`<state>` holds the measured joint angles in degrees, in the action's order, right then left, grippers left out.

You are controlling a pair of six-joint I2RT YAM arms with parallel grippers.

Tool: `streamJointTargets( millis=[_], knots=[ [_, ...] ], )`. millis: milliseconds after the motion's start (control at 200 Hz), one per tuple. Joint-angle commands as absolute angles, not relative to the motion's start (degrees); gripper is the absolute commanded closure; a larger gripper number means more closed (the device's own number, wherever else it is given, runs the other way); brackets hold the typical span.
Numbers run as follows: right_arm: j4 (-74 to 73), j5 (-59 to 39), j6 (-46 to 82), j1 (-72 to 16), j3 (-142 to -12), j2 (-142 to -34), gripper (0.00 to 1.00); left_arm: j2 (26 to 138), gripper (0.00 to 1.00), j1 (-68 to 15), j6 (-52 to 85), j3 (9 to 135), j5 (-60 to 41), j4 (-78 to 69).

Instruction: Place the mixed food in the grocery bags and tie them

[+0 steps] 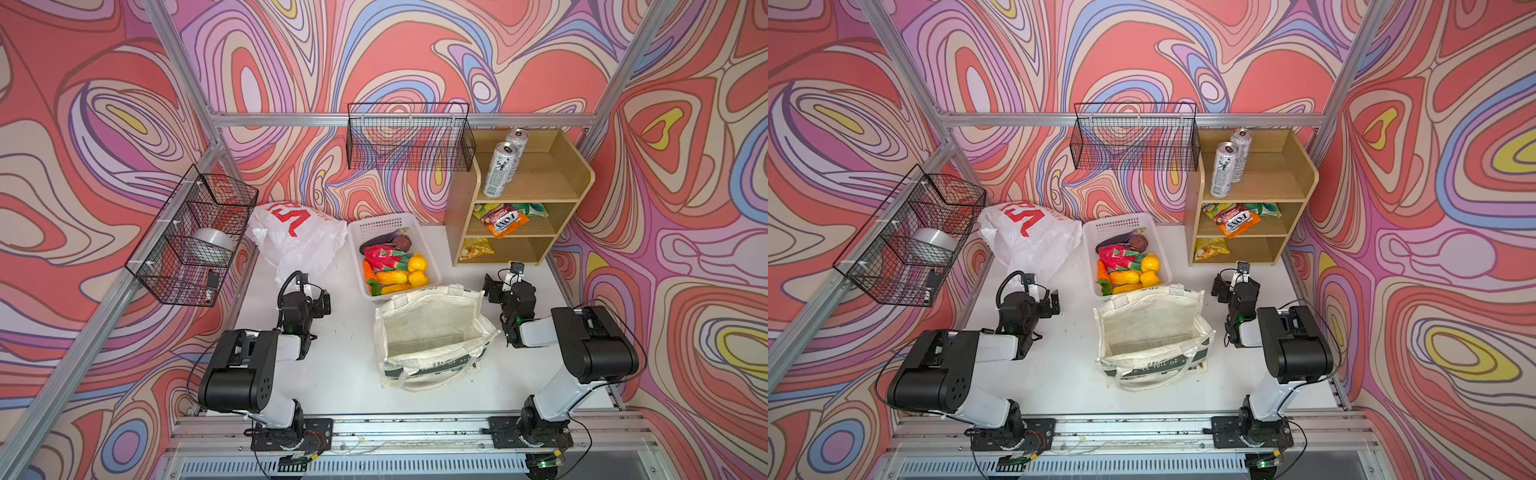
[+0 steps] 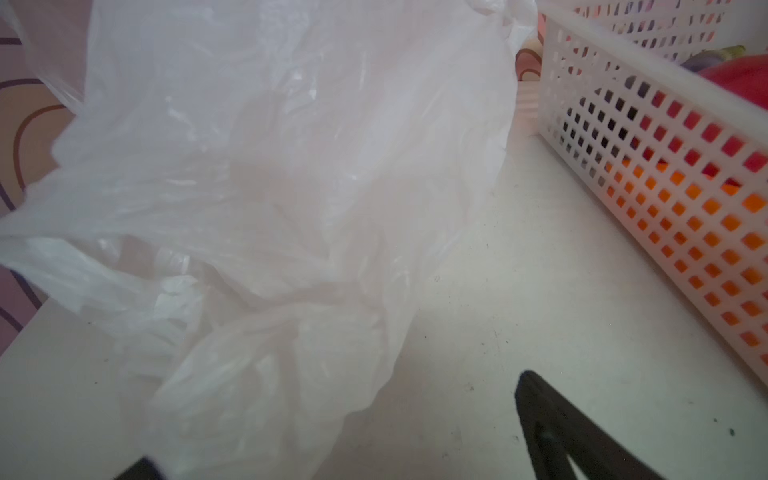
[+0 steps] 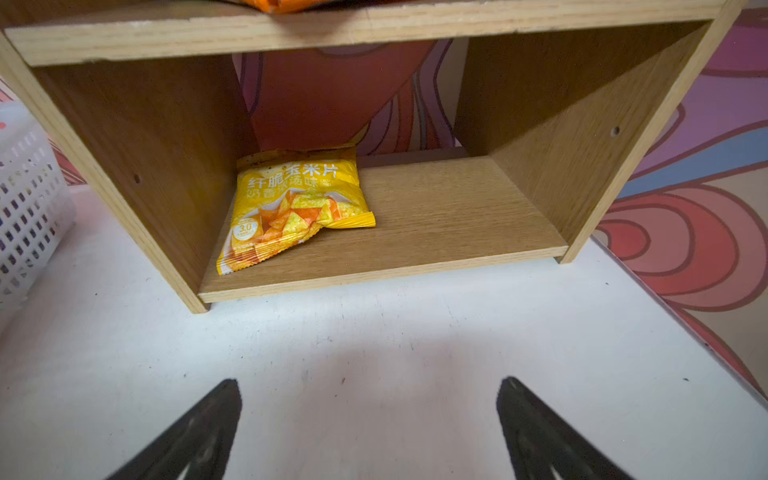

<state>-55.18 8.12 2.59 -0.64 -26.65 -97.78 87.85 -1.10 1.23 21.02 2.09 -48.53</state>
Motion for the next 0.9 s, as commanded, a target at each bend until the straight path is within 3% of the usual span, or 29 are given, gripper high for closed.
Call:
streamJointTargets(
  millis=[0,896],
  knots=[
    [-55.3,8.8,2.5,-0.4,-26.5,-97.9,0.02,88.2,0.0,-0.8,0.5,21.7,1.7,-50.4],
    [-54.9,8.6,2.5,-0.4,-26.7,-98.1,0.01,88.2,0.0,-0.8,0.2,22.1,1.6,-49.7]
  ],
)
